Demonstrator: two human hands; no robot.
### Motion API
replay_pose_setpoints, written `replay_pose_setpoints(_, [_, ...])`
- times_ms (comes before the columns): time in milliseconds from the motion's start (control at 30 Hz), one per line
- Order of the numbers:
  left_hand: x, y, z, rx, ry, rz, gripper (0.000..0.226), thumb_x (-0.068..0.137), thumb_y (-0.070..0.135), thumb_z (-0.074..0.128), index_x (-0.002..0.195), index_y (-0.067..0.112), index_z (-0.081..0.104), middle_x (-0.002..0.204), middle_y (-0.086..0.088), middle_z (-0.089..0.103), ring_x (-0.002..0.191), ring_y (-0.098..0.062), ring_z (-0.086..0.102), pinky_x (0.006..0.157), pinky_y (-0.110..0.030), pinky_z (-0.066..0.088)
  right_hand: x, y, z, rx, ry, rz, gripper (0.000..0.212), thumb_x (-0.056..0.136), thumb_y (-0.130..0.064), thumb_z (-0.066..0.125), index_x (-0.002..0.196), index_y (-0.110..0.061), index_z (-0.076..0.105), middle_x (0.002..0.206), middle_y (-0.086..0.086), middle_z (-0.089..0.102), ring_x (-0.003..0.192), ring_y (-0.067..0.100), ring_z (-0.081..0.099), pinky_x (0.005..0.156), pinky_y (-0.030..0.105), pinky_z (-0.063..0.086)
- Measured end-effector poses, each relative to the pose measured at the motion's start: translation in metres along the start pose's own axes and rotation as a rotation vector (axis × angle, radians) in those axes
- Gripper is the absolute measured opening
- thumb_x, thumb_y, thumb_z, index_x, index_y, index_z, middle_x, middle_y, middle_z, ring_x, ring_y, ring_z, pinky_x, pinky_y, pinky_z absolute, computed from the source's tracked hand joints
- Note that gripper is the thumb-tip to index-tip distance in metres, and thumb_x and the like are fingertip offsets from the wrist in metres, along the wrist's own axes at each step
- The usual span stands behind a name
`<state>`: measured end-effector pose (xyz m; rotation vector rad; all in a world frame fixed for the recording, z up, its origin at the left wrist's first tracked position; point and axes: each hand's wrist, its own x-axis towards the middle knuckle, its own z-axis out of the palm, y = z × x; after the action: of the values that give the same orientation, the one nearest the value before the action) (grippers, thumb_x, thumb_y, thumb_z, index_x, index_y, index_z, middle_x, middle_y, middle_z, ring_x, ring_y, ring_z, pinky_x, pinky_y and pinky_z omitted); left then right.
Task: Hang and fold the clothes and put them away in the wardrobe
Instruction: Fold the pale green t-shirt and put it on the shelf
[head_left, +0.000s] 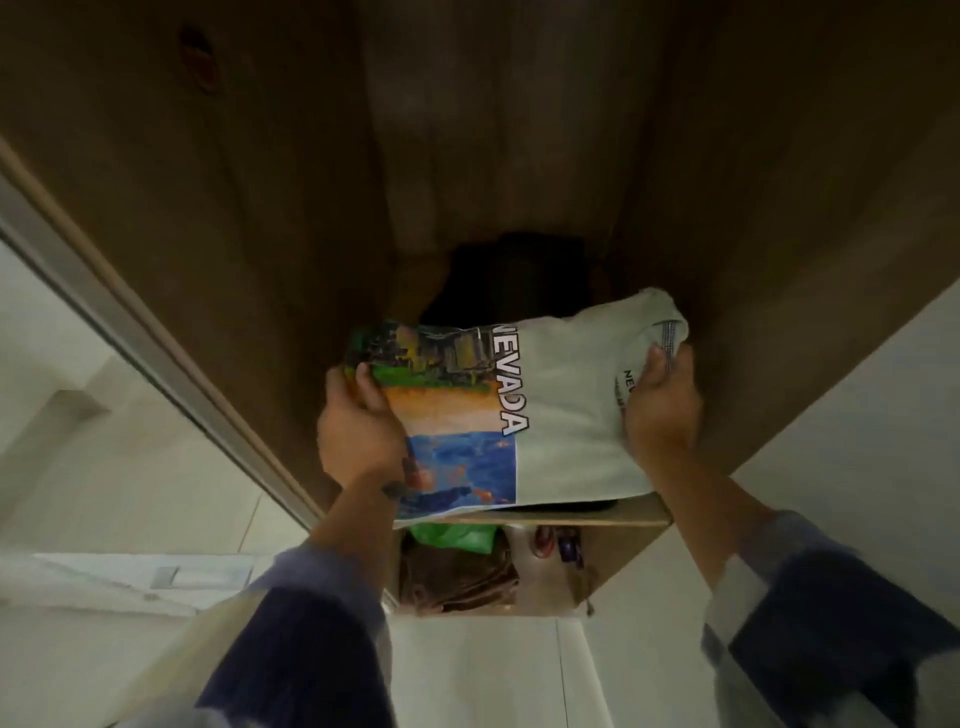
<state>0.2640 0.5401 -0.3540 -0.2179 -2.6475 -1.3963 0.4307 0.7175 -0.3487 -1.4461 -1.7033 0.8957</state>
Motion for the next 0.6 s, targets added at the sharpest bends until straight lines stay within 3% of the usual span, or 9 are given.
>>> replay_pose_setpoints(100, [0.008,-0.022,0.032,0.035,-0.048,-0.023,0.034,0.1,0.04,0.035,0.114,0.015,0.052,0.102,-0.022,0.064,0.095,-0.042,0.058,0.067,-0.036,0.037,0.012,0.033,0.029,-0.032,0.009,0.054,0.042,0.102,-0.035,0.029,0.131,-0.008,0.042,0.113,0.026,0.06,0.105,0.04,0.058,0.083,0.041,0.045])
replay_pose_setpoints(167, [0.014,-0.034,0.05,0.061,-0.073,-0.041,0.034,0.1,0.04,0.035,0.115,0.016,0.052,0.105,-0.022,0.063,0.097,-0.041,0.058,0.07,-0.037,0.04,0.018,0.052,0.046,-0.083,0.006,0.084,0.044,0.102,-0.038,0.027,0.134,-0.01,0.039,0.116,0.027,0.059,0.108,0.042,0.056,0.088,0.045,0.045])
replay_pose_setpoints(300, [0.022,-0.062,0.08,0.101,-0.13,-0.03,0.035,0.1,0.04,0.034,0.115,0.014,0.051,0.108,-0.023,0.062,0.099,-0.042,0.057,0.073,-0.038,0.042,0.026,0.078,0.068,-0.173,-0.005,0.068,0.038,0.102,-0.039,0.025,0.125,-0.013,0.04,0.116,0.023,0.058,0.105,0.041,0.056,0.083,0.041,0.043])
replay_pose_setpoints(467, [0.029,-0.081,0.093,0.198,-0.163,-0.078,0.039,0.098,0.042,0.036,0.115,0.012,0.054,0.111,-0.023,0.062,0.103,-0.042,0.057,0.079,-0.04,0.045,0.031,0.092,0.077,-0.293,-0.052,0.155,0.039,0.101,-0.04,0.025,0.133,-0.021,0.035,0.122,0.023,0.055,0.11,0.041,0.053,0.087,0.045,0.042])
replay_pose_setpoints(533, [0.029,-0.078,0.094,0.212,-0.121,-0.123,0.042,0.098,0.043,0.033,0.119,0.011,0.051,0.116,-0.022,0.06,0.107,-0.042,0.056,0.082,-0.042,0.044,0.029,0.092,0.079,-0.395,0.008,0.082,0.043,0.1,-0.04,0.027,0.138,-0.021,0.032,0.129,0.023,0.049,0.115,0.04,0.049,0.09,0.047,0.04])
replay_pose_setpoints(600, [0.024,-0.07,0.091,0.182,-0.034,-0.119,0.044,0.098,0.042,0.032,0.128,0.011,0.044,0.128,-0.018,0.053,0.115,-0.04,0.051,0.088,-0.046,0.042,0.024,0.086,0.078,-0.565,0.107,-0.12,0.052,0.098,-0.046,0.024,0.144,-0.023,0.029,0.139,0.022,0.041,0.123,0.039,0.042,0.098,0.05,0.035])
